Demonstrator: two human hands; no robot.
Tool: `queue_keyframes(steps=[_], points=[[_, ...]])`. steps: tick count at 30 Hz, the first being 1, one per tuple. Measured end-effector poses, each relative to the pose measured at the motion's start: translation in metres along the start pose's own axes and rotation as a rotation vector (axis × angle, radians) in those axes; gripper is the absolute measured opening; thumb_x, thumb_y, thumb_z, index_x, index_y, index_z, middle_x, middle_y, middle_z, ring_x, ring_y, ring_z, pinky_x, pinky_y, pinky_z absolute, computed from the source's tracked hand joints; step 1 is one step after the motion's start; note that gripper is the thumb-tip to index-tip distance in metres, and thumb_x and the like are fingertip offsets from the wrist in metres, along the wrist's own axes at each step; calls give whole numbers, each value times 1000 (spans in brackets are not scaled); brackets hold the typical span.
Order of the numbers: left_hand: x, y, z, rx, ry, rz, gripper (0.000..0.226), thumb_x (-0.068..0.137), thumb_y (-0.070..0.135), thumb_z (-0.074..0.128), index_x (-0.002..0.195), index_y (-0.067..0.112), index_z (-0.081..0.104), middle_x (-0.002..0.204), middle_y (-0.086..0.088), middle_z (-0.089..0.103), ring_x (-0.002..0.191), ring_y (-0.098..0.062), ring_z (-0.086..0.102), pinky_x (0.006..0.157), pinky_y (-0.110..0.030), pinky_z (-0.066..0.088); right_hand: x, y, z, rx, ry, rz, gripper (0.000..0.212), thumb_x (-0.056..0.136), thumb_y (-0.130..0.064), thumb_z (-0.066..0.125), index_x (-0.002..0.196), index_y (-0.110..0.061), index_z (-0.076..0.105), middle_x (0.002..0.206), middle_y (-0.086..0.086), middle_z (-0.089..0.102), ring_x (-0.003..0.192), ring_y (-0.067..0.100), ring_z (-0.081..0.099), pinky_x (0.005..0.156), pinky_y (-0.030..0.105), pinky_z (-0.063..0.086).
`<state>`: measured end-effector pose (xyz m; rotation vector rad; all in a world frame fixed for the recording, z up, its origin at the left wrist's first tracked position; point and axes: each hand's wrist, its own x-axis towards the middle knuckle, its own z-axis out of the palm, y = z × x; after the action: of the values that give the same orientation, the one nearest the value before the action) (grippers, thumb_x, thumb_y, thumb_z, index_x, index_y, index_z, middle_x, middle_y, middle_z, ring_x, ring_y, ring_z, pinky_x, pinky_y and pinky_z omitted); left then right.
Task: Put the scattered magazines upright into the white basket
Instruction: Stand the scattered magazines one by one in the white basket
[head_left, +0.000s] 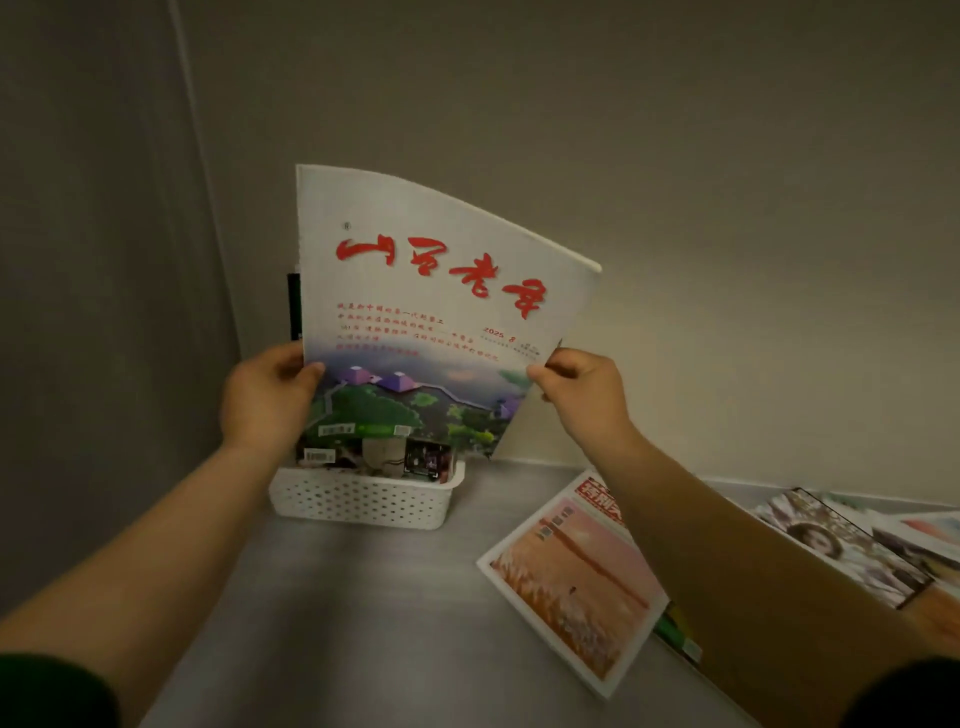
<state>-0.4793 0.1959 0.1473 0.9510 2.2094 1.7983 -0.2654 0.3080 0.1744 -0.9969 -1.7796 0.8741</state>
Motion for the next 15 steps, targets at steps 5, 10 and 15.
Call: queue_keyframes(steps=[5,10,15], points=[[40,-33,-3,44,31,-8,24,84,7,53,106,3,63,109,-21,66,98,-34,59,79,-32,40,25,6,47,-119,6,3,17,81,-4,60,92,3,69,96,19,70,68,15,55,54,11,41],[56,-67,0,129,-19,-40,23,84,2,52,103,-4,62,107,-27,65,98,-40,58,77,-32,38,35,28,77,-166,-67,80,15,82,-6,59,89,2,69,96,18,70,71,17,54,57,16,43],[64,-92,11,233,-92,-142,22,85,5,51,103,-3,61,111,-27,63,100,-42,57,77,-36,40,36,53,99,-250,-156,202,17,86,-11,55,94,-2,67,105,15,68,81,18,54,72,24,45]])
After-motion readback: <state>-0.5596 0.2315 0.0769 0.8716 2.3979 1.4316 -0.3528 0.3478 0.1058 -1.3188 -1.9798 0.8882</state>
